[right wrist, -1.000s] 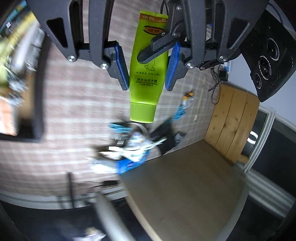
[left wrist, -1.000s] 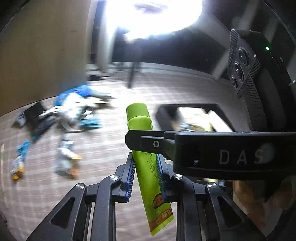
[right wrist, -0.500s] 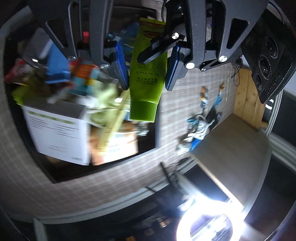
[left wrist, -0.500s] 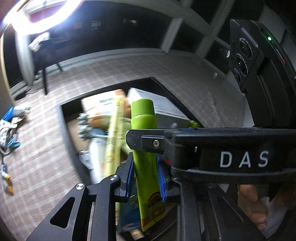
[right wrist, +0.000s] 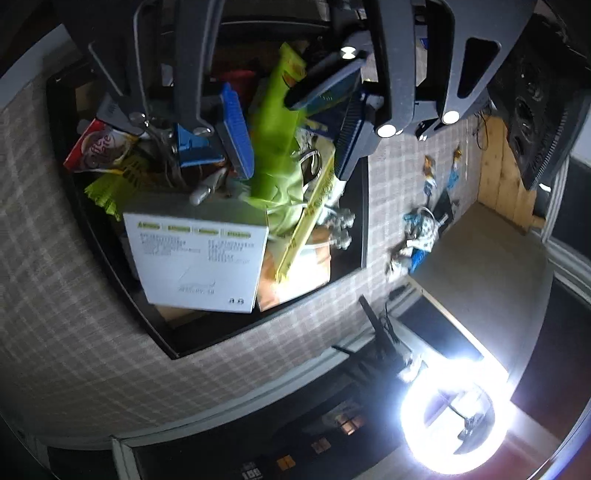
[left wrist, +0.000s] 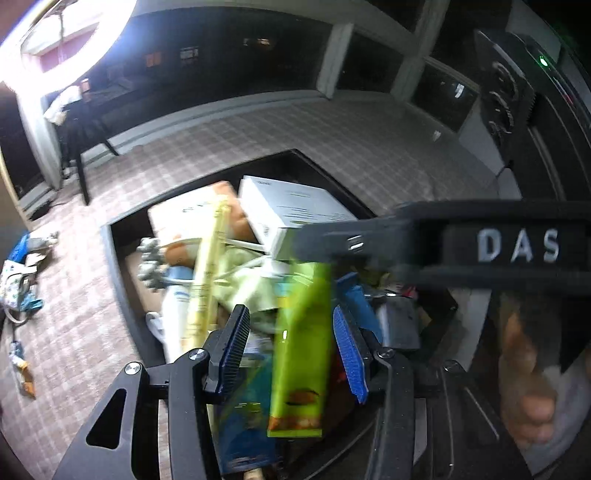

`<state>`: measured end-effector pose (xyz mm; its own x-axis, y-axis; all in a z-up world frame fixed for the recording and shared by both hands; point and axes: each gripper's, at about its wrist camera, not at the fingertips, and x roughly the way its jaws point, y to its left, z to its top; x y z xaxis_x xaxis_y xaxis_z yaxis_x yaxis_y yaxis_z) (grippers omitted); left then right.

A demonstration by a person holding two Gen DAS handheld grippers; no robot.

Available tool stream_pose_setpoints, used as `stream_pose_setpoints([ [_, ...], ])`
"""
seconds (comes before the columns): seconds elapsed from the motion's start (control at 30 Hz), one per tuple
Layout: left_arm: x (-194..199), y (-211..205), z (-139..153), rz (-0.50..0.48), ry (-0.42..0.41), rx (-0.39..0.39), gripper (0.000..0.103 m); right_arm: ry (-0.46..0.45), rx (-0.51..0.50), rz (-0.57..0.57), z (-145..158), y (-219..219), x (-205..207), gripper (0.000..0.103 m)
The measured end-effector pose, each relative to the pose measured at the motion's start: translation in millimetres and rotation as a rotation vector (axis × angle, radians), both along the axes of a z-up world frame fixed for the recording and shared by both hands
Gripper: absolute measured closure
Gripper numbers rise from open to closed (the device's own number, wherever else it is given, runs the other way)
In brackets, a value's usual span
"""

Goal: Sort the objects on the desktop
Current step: 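Carry the green bottle over the bin and open the left tool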

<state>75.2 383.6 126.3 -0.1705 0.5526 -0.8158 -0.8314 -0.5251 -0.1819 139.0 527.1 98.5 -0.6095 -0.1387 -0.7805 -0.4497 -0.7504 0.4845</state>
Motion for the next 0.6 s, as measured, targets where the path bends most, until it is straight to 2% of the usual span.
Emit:
stream_pose_setpoints([
  [0.27, -33, -37, 0, 0.109, -0.007, 0.003, 0.058, 0.018, 0.056, 0.046, 11, -21, -24, 0.057],
  [0.6, -84, -111, -5, 0.263, 0.004, -0.021, 0.058, 0.024, 0.069, 0.184, 14, -76, -77, 0.057],
])
